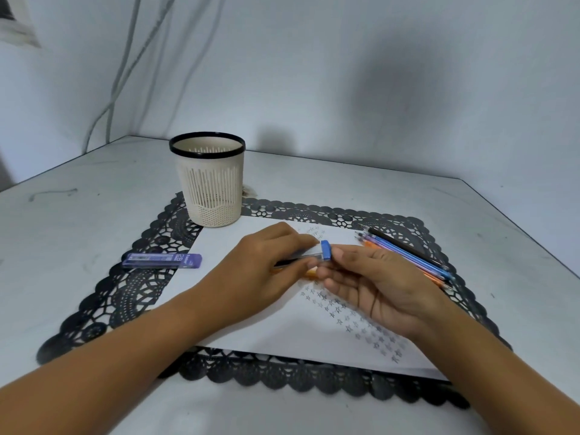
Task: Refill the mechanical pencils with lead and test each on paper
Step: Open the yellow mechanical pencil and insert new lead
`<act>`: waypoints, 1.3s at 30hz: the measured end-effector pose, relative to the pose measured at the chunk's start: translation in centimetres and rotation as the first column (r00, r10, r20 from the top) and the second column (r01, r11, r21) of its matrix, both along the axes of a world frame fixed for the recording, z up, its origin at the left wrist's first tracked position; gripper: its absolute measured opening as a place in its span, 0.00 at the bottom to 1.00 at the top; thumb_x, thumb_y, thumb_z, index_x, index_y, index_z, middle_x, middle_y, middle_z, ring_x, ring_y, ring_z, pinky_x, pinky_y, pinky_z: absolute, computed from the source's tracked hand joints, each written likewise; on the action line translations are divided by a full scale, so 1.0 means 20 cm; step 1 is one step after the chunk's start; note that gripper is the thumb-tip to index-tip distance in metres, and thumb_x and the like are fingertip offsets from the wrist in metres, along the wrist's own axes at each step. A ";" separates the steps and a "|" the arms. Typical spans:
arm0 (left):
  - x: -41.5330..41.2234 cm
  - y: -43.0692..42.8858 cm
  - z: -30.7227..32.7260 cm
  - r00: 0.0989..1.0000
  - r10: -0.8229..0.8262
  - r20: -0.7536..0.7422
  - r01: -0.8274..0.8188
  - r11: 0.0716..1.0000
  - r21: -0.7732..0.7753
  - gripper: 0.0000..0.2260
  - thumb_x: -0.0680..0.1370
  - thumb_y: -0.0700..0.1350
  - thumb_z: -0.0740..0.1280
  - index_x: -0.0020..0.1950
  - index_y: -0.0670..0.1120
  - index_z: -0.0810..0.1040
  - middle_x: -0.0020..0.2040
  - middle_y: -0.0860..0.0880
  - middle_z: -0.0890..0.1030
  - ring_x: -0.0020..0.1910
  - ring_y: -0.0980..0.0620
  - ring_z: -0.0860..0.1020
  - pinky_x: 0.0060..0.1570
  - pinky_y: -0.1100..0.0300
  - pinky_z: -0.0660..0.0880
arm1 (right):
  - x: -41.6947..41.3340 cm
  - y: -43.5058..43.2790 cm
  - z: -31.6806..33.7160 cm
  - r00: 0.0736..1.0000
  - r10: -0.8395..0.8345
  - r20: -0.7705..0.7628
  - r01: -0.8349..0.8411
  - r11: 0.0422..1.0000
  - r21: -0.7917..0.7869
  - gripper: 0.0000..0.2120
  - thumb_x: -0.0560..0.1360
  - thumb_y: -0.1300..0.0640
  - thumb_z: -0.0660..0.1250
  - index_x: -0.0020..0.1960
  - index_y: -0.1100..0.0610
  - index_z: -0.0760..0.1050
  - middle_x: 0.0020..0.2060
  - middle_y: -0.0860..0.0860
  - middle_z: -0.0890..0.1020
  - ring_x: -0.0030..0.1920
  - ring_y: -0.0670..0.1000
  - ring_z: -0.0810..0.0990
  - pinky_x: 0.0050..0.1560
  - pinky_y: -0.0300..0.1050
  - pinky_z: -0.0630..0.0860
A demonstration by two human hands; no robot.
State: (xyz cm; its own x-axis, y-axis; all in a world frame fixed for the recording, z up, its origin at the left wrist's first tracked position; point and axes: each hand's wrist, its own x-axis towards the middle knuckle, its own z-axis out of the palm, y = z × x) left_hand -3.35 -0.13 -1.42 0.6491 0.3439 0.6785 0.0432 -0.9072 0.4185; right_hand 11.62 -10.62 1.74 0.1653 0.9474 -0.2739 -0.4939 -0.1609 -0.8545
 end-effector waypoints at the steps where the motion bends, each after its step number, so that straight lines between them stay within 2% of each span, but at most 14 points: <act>1: 0.00 0.00 0.00 1.000 -0.009 0.011 0.009 1.000 -0.010 0.13 0.75 0.50 0.63 0.54 0.44 0.78 0.43 0.51 0.77 0.40 0.59 0.75 0.39 0.64 0.74 | -0.01 0.00 0.00 1.000 -0.012 -0.008 0.012 1.000 -0.004 0.08 0.64 0.64 0.66 0.39 0.68 0.81 0.32 0.62 0.82 0.29 0.52 0.82 0.32 0.41 0.81; 5: 0.00 -0.01 0.00 1.000 -0.015 0.015 0.015 1.000 0.014 0.13 0.76 0.48 0.64 0.54 0.42 0.79 0.44 0.52 0.76 0.40 0.60 0.75 0.40 0.67 0.74 | -0.04 0.00 0.00 0.997 -0.075 -0.014 0.075 0.997 -0.003 0.07 0.62 0.63 0.66 0.35 0.67 0.80 0.29 0.61 0.80 0.26 0.51 0.81 0.30 0.40 0.80; 9: -0.01 -0.01 0.00 0.999 0.014 -0.044 -0.009 0.994 0.110 0.14 0.75 0.49 0.63 0.55 0.41 0.77 0.46 0.49 0.77 0.42 0.58 0.73 0.42 0.67 0.72 | -0.05 0.00 0.01 0.996 -0.091 0.005 0.091 0.996 -0.013 0.09 0.63 0.62 0.66 0.37 0.68 0.78 0.29 0.62 0.81 0.26 0.51 0.80 0.29 0.39 0.80; 13: -0.02 0.00 0.01 0.994 0.045 -0.098 -0.025 0.981 0.194 0.15 0.76 0.48 0.62 0.57 0.42 0.76 0.47 0.48 0.77 0.43 0.55 0.74 0.42 0.61 0.72 | -0.05 -0.01 0.01 0.992 -0.095 0.085 0.097 0.995 -0.020 0.10 0.63 0.61 0.67 0.39 0.68 0.77 0.29 0.60 0.81 0.26 0.50 0.80 0.30 0.39 0.80; 18: -0.03 0.02 0.03 0.970 0.212 -0.118 -0.141 0.888 0.438 0.12 0.76 0.48 0.60 0.56 0.46 0.76 0.47 0.49 0.78 0.45 0.51 0.73 0.42 0.56 0.68 | -0.05 -0.02 0.00 0.984 -0.052 0.171 0.058 0.998 -0.027 0.11 0.64 0.62 0.67 0.43 0.69 0.78 0.31 0.59 0.82 0.29 0.50 0.81 0.32 0.39 0.80; 23: -0.04 0.03 0.02 0.963 0.246 -0.110 -0.147 0.823 0.548 0.12 0.76 0.46 0.61 0.56 0.45 0.78 0.48 0.48 0.79 0.49 0.48 0.74 0.50 0.50 0.70 | -0.06 -0.03 -0.01 0.982 -0.037 0.183 0.051 0.996 -0.075 0.07 0.69 0.65 0.66 0.43 0.69 0.78 0.32 0.60 0.82 0.29 0.51 0.82 0.33 0.40 0.81; 32: -0.04 0.05 0.02 0.960 0.228 -0.162 -0.093 0.808 0.582 0.12 0.77 0.46 0.60 0.56 0.46 0.77 0.49 0.47 0.79 0.53 0.48 0.72 0.58 0.47 0.69 | -0.07 -0.02 -0.03 0.993 -0.019 0.115 0.036 0.988 -0.153 0.07 0.71 0.64 0.66 0.43 0.70 0.78 0.31 0.60 0.82 0.29 0.51 0.82 0.30 0.40 0.80; 39: -0.03 0.03 0.01 0.959 0.242 -0.150 -0.145 0.868 0.475 0.12 0.76 0.48 0.60 0.55 0.47 0.77 0.47 0.50 0.79 0.48 0.49 0.75 0.49 0.52 0.71 | -0.06 -0.02 -0.02 0.978 -0.049 0.205 0.071 0.992 -0.100 0.08 0.69 0.62 0.68 0.42 0.68 0.78 0.30 0.59 0.81 0.28 0.50 0.80 0.31 0.39 0.80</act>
State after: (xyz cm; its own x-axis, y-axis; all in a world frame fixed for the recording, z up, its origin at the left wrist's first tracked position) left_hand -3.93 0.41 -1.28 0.7386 0.1614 0.6545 0.2753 -0.9585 -0.0742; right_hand 10.36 -11.12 1.33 0.2829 0.9014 -0.3278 -0.3244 -0.2318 -0.9171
